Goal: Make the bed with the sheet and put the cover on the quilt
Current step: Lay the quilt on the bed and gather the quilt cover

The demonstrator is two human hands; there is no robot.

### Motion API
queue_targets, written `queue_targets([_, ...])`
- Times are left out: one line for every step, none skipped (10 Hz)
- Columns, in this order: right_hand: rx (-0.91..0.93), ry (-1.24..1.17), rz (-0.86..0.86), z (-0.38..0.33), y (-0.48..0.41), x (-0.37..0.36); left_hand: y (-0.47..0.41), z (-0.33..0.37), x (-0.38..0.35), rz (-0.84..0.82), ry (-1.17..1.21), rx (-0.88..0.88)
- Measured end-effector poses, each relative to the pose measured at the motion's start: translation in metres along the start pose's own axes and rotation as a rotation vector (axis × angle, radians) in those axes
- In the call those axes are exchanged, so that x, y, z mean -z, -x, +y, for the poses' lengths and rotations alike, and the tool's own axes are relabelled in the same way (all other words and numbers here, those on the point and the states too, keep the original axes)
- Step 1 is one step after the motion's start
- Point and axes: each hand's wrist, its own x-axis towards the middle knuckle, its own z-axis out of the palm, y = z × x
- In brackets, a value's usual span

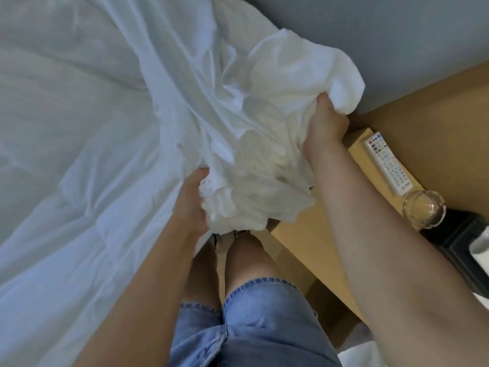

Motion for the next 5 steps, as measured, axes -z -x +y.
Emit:
queue_targets([-0.014, 0.052, -0.061, -0.004, -0.005, 0.005, -0.038, -0.018, 0.100, 0.241, -0.008, -0.055])
queue_targets([-0.025, 0.093, -0.122, 0.005, -0.009, 0.004, -0.037, -0.030, 0.151, 0.519, -0.147, -0.176])
queue_targets([-0.044, 0.111, -0.167, 0.023, -0.011, 0.003, -0.033, -0.043, 0.152, 0.581, -0.217, -0.274])
queue_targets([-0.101, 0.090, -0.182, 0.047, -0.017, 0.016, -0.035, -0.049, 0.123, 0.524, -0.257, -0.323])
queue_targets([-0.154, 0.004, -0.294, 0.066, -0.020, 0.026, -0.027, -0.055, 0.107, 0.686, -0.554, -0.525])
